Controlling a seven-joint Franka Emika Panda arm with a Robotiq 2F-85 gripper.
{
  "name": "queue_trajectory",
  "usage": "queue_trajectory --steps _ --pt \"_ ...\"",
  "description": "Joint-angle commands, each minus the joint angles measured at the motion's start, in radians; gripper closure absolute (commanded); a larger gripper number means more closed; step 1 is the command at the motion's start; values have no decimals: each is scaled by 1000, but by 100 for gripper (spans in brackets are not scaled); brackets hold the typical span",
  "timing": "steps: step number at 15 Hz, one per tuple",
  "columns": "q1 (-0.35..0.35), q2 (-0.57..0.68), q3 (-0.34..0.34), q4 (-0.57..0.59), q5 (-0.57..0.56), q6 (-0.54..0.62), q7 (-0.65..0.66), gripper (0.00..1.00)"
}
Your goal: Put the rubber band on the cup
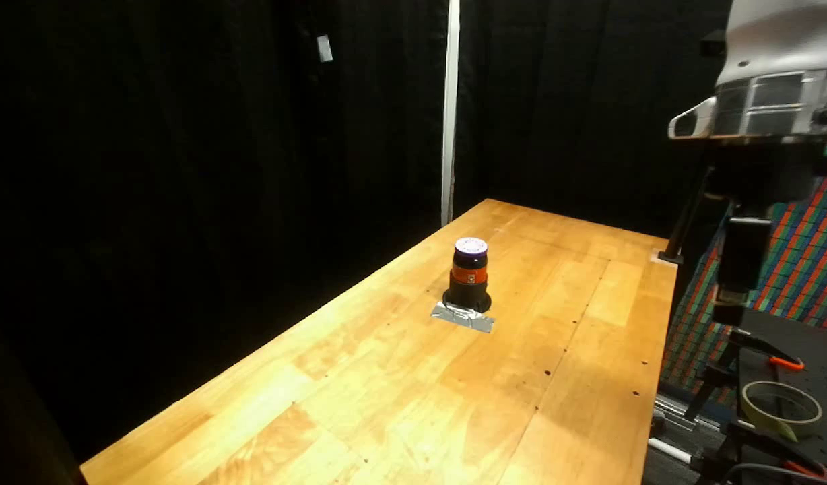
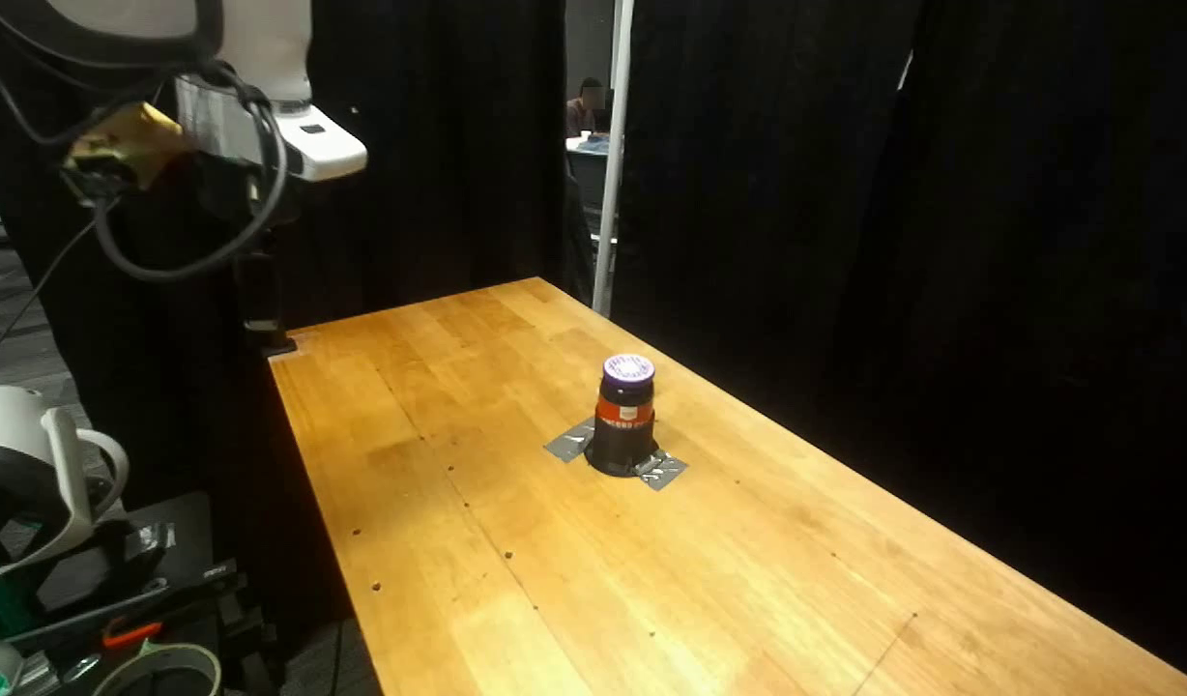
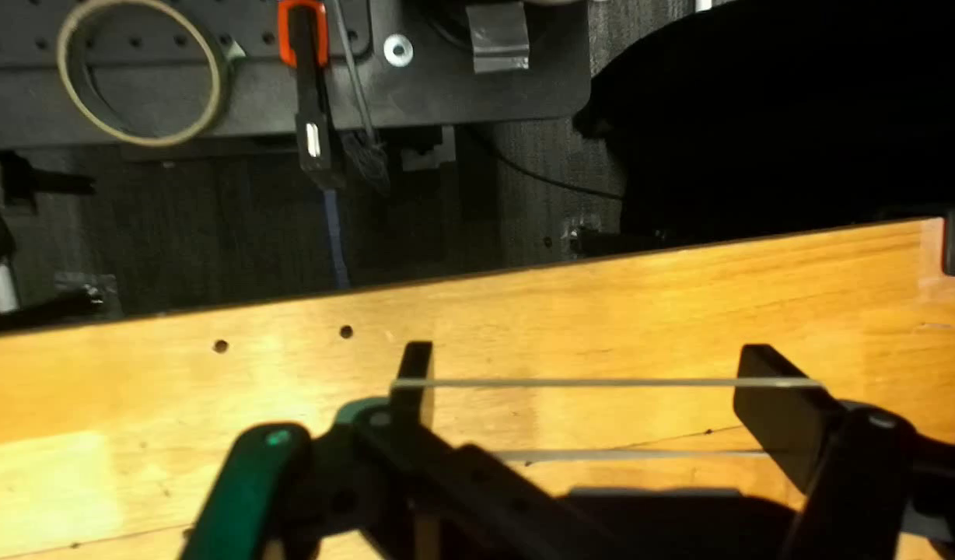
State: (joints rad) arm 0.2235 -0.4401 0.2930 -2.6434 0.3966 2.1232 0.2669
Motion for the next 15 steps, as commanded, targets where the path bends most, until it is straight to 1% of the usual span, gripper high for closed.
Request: queue_trajectory --steps 1,2,5,7,9,11,15 --pt "-5 261 0 123 46 129 -179 0" --pt "18 325 -23 158 13 174 -185 0" --pt "-4 515 -22 303 -100 276 -152 0" --pt "-5 622 -41 402 -216 327 -101 0" --pt "4 730 -78 520 -314 332 -72 0" --pt "16 826 -122 645 -396 312 -46 0" --pt "24 952 -196 881 -486 231 -52 0"
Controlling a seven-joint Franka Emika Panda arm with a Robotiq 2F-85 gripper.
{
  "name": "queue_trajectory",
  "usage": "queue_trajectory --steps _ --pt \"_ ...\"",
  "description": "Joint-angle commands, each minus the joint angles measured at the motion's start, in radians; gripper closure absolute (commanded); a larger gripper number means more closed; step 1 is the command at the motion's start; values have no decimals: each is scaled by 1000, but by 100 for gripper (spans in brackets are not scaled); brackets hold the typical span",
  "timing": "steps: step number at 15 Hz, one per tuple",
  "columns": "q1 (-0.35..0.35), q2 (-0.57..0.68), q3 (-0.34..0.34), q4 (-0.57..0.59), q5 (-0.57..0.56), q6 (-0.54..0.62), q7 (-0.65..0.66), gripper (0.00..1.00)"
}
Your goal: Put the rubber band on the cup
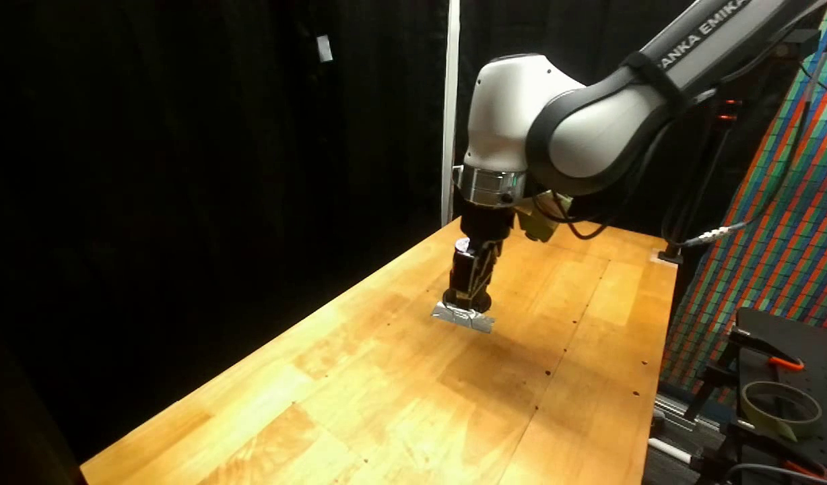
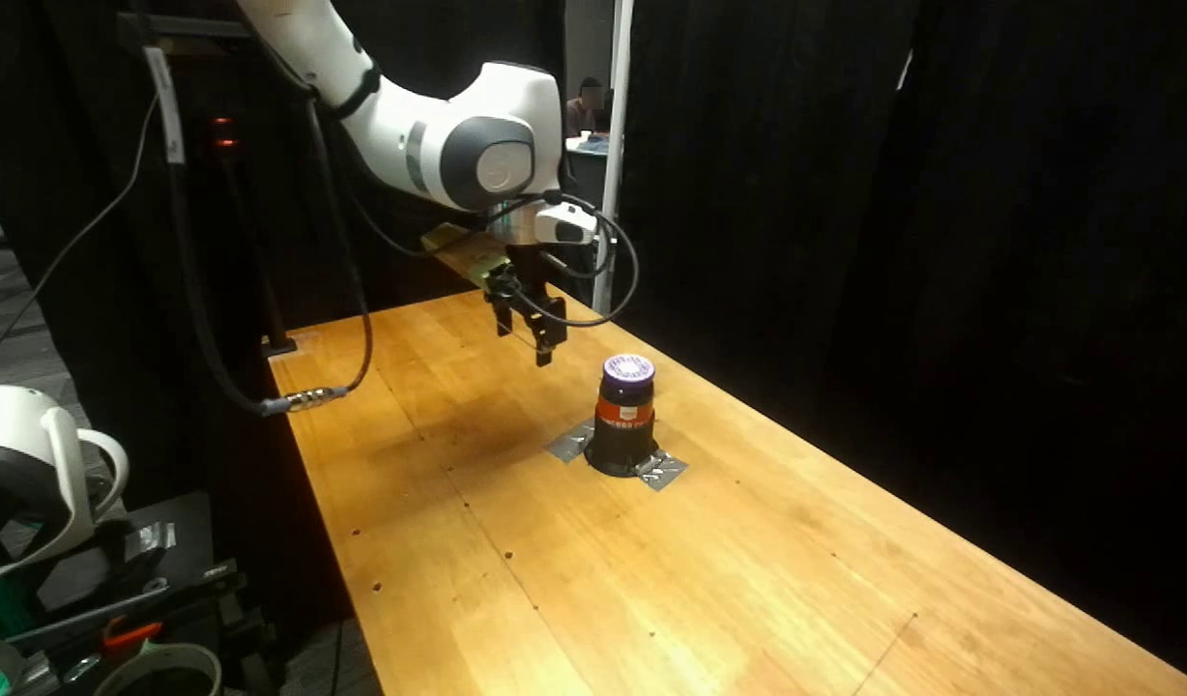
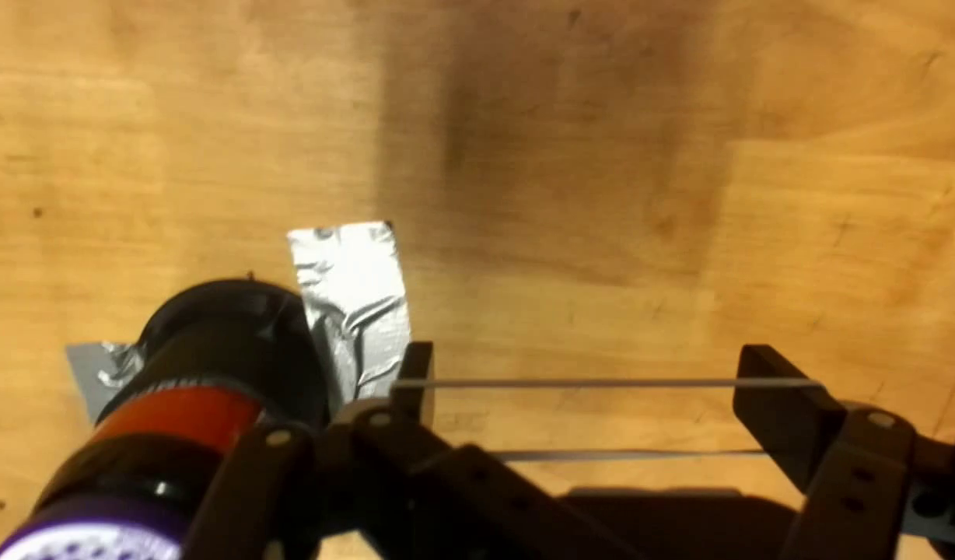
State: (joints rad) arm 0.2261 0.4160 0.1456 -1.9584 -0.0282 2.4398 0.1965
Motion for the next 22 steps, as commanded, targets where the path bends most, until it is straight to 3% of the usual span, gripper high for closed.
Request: queue_trajectory --steps 1,5,10,14,22 --pt "29 125 -63 255 -81 -113 23 0" --pt "44 191 -113 402 -167 -209 16 0" --pt "23 305 -127 509 -204 -274 -40 0" --pt "24 358 -147 558 -224 -277 -51 0" --pt "38 342 -175 586 -289 -311 -50 0"
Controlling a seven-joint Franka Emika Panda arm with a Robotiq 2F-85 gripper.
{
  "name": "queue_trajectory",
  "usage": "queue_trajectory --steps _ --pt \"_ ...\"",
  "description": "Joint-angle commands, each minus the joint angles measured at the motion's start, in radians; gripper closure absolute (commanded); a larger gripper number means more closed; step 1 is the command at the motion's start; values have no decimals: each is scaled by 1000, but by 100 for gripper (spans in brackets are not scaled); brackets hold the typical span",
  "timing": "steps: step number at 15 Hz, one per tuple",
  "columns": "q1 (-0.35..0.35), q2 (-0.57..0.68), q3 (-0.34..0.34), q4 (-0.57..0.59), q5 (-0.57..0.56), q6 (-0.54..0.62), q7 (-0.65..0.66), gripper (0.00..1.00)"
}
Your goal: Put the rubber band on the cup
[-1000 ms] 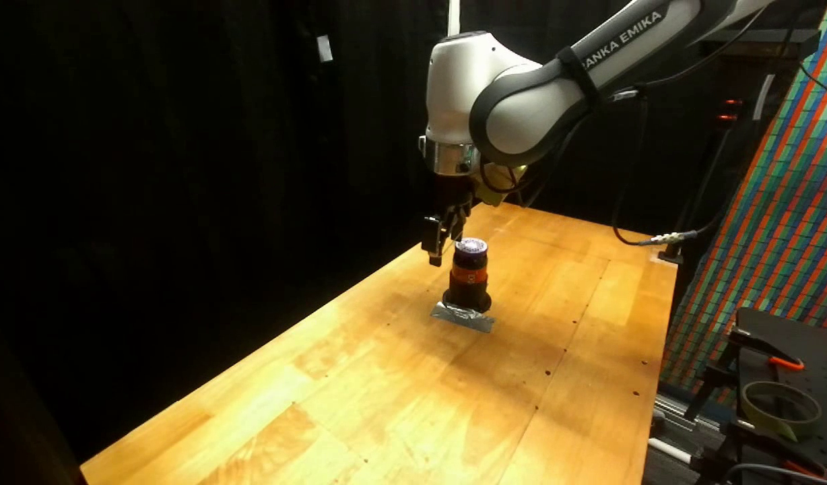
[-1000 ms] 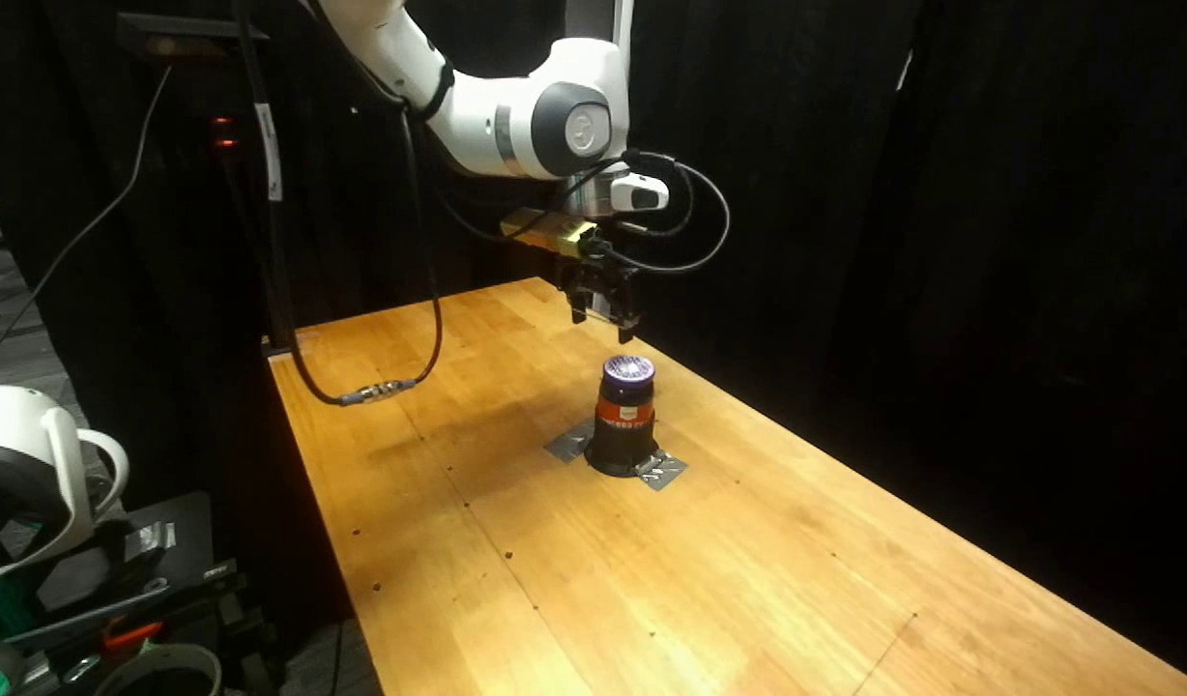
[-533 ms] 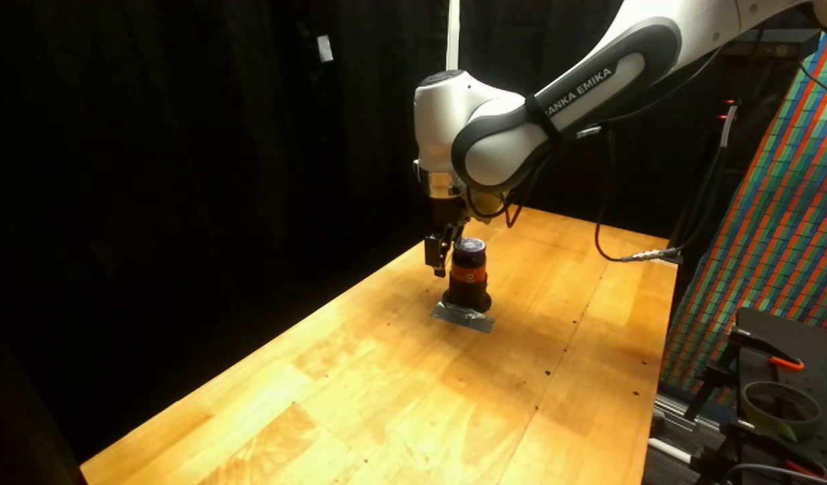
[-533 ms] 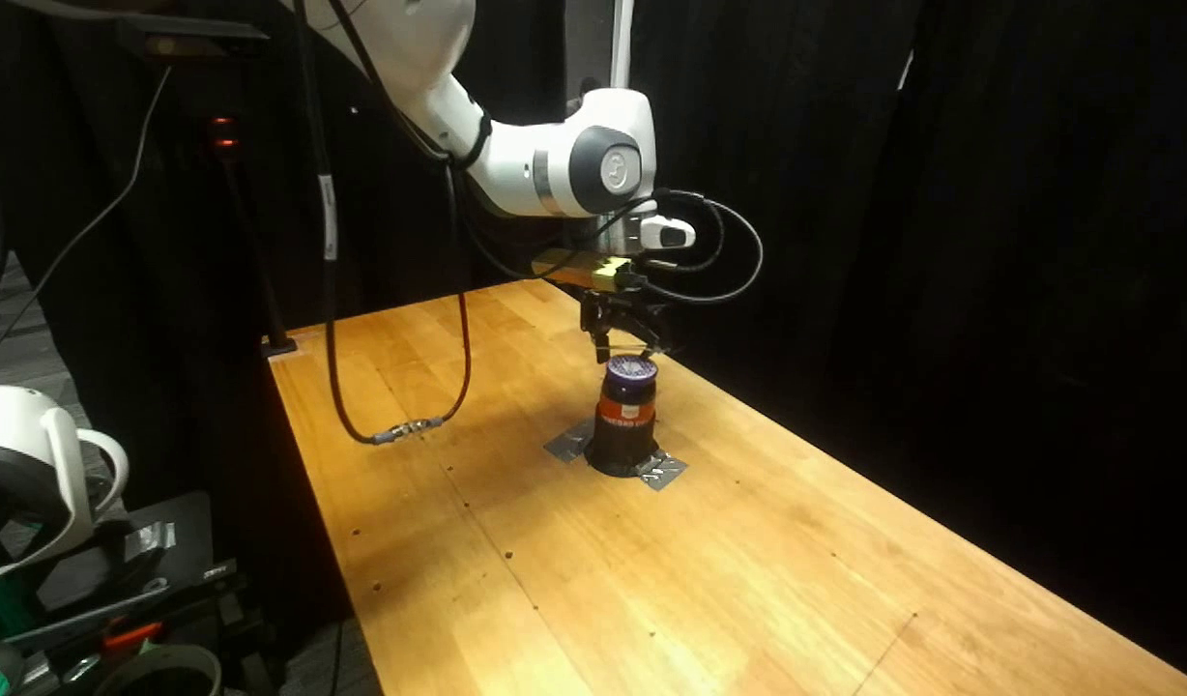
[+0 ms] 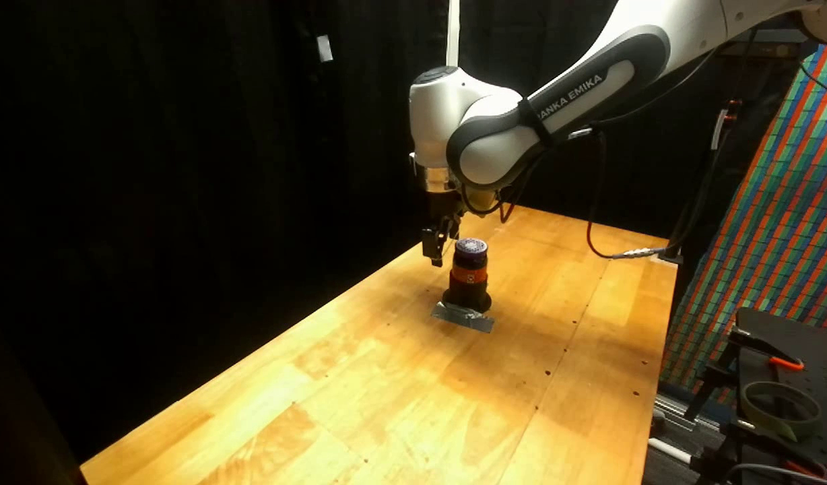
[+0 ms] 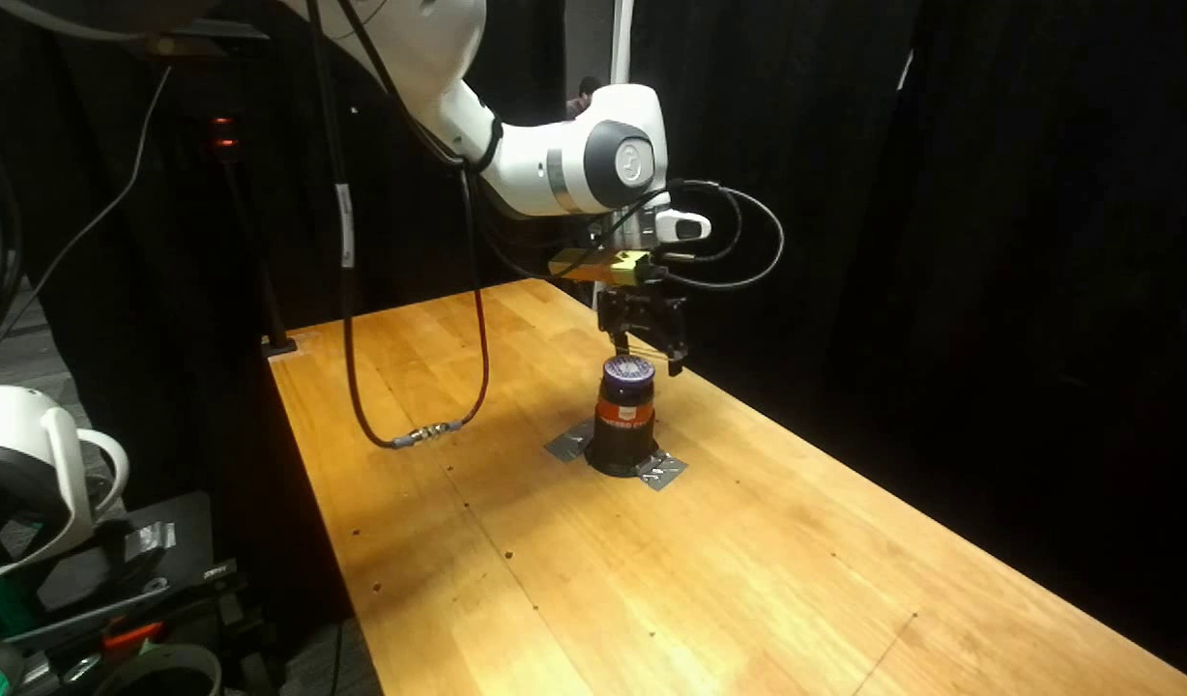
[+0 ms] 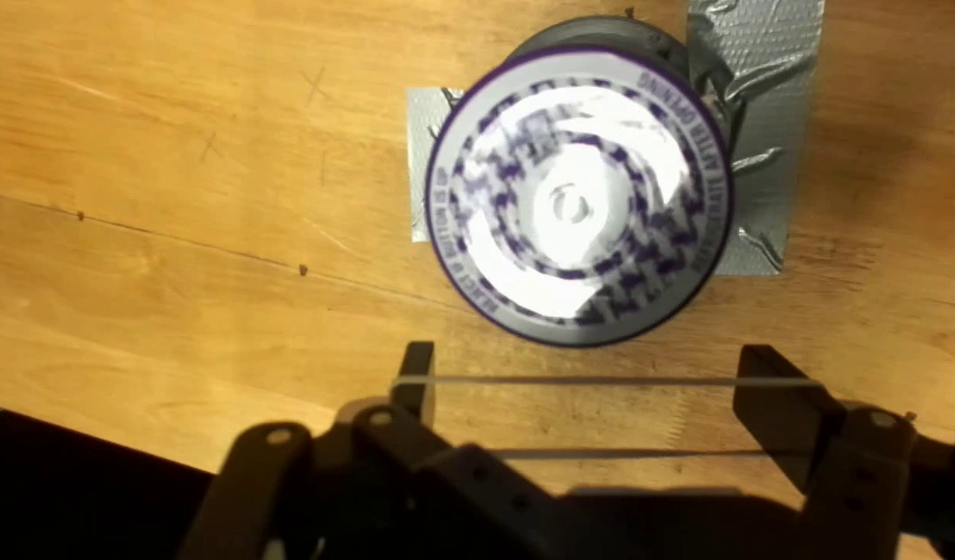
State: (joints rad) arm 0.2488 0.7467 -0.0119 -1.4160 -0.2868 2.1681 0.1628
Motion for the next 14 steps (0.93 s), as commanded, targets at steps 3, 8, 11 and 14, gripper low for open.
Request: queue_trajectory --steps 3,8,11,14 --pt "4 11 -2 52 -22 -95 -47 0" --pt "-17 33 22 99 18 -308 -121 0" --pt "-26 46 24 122 24 -425 -141 0" --pt "-44 33 26 79 23 -449 -162 0"
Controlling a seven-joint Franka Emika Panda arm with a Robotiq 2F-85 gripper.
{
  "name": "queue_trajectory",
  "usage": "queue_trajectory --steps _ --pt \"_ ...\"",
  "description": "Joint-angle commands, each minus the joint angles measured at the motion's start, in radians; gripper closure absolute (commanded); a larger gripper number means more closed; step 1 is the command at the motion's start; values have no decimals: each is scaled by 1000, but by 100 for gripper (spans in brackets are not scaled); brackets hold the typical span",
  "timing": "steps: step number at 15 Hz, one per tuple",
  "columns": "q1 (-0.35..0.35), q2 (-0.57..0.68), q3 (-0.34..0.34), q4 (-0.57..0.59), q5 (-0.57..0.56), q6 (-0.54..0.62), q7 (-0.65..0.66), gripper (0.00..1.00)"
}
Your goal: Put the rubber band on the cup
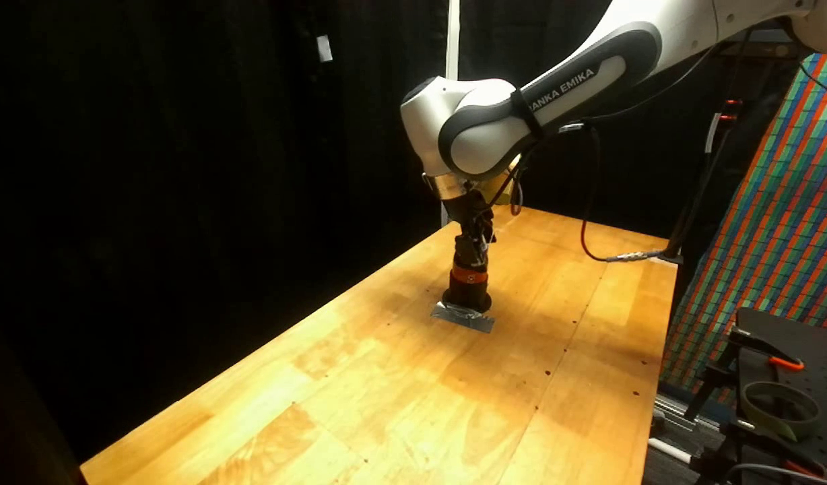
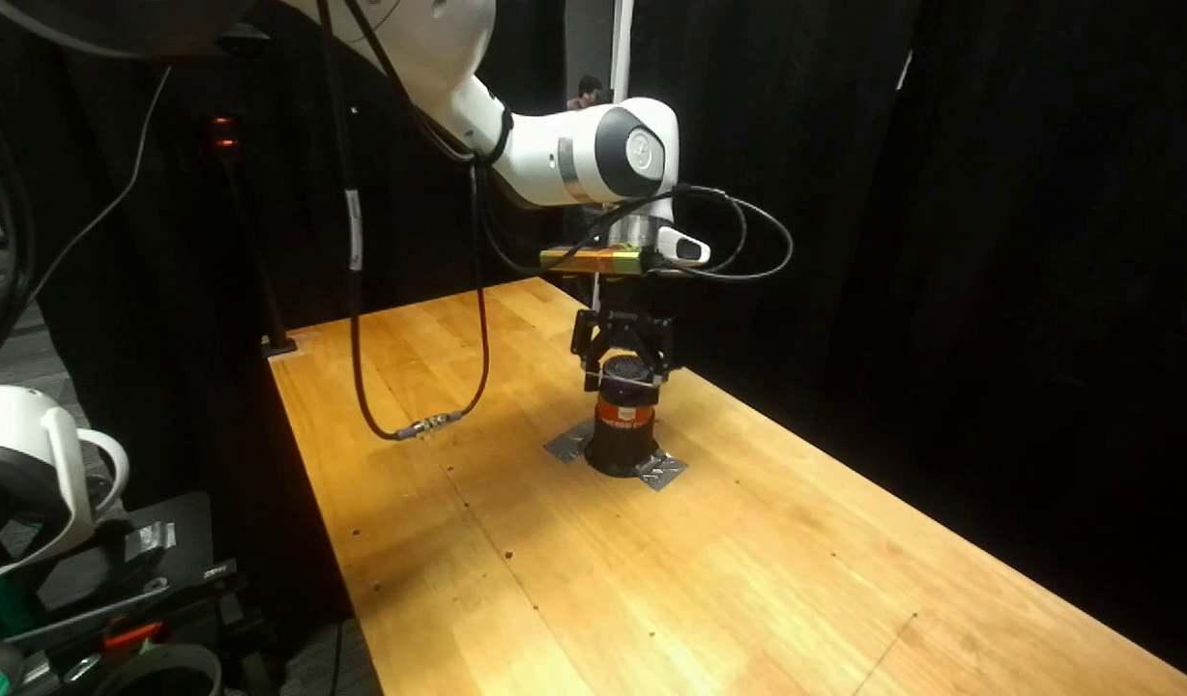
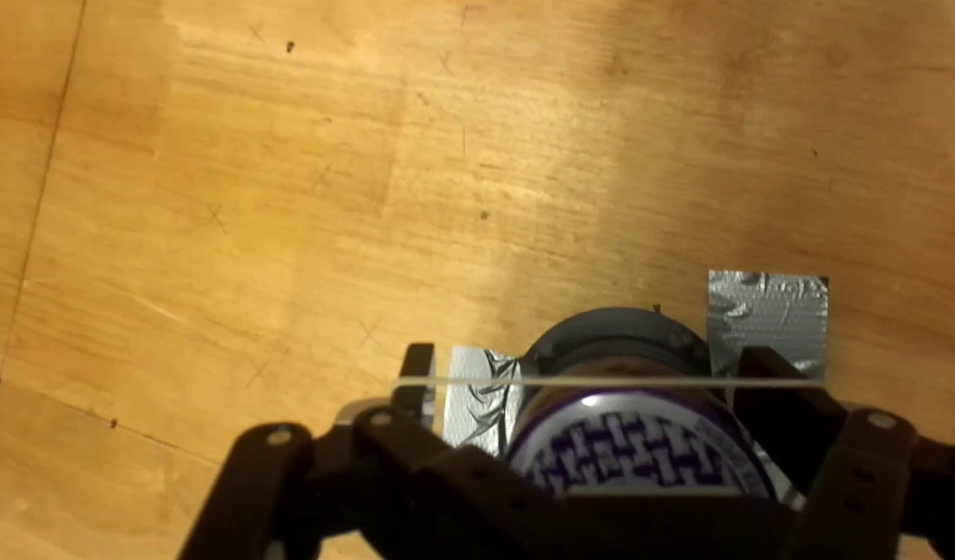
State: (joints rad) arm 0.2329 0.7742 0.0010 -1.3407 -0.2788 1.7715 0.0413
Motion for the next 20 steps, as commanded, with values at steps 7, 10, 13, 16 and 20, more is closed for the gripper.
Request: queue_trajectory --steps 7,10,13,16,20 --pt "-126 -113 52 -177 118 66 -124 0" --pt "-172 -175 70 -265 172 126 -186 23" --pt "-216 -254 98 -387 244 210 -270 42" --pt "-245 -341 119 -526 320 357 -322 65" --pt "-267 -446 147 -722 432 666 -383 86"
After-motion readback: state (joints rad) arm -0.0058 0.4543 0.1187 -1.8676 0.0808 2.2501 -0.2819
